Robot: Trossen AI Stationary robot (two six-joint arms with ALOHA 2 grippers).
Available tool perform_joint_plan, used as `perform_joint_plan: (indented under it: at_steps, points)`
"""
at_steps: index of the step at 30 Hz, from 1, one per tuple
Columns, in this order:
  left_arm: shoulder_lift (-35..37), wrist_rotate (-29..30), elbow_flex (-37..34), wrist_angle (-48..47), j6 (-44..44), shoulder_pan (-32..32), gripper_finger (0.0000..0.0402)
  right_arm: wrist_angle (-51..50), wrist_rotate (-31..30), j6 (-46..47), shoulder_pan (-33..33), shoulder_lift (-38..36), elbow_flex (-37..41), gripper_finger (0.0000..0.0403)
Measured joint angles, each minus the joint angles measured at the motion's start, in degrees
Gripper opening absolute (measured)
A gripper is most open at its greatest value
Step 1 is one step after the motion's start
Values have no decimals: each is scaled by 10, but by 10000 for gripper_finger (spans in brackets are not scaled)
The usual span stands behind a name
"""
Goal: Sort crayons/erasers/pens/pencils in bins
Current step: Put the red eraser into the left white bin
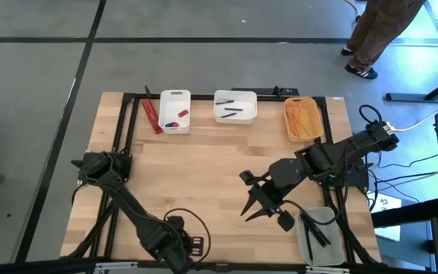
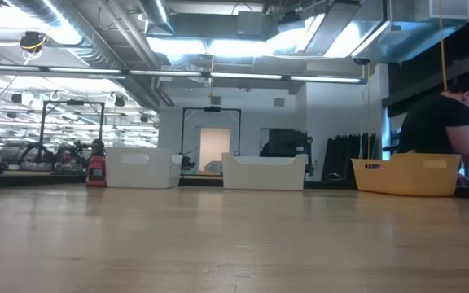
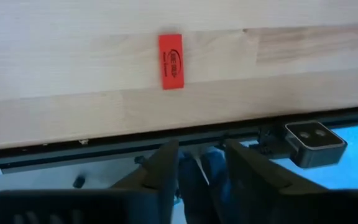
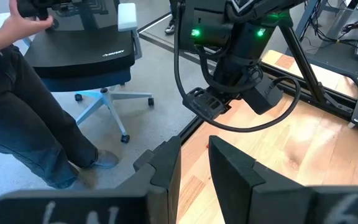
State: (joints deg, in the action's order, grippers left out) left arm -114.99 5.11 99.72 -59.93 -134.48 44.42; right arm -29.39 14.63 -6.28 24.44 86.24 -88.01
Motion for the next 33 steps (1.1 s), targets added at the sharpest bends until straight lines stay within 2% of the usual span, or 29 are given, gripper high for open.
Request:
perform_joint_plan:
  at_steps: [6, 10, 22, 33]
  points:
    - [-9, -9, -1, -10, -3, -2, 209, 0, 0, 0, 0, 0, 0, 85]
    - [-24, -21, -2, -11, -8, -2, 234, 1, 0, 0, 0, 0, 0, 85]
    - [-79, 18, -3, -8, 33, -21, 232, 4, 0, 0, 0, 0, 0, 85]
    - [-96, 10, -3, -10, 60, -34, 232, 4, 0, 0, 0, 0, 0, 85]
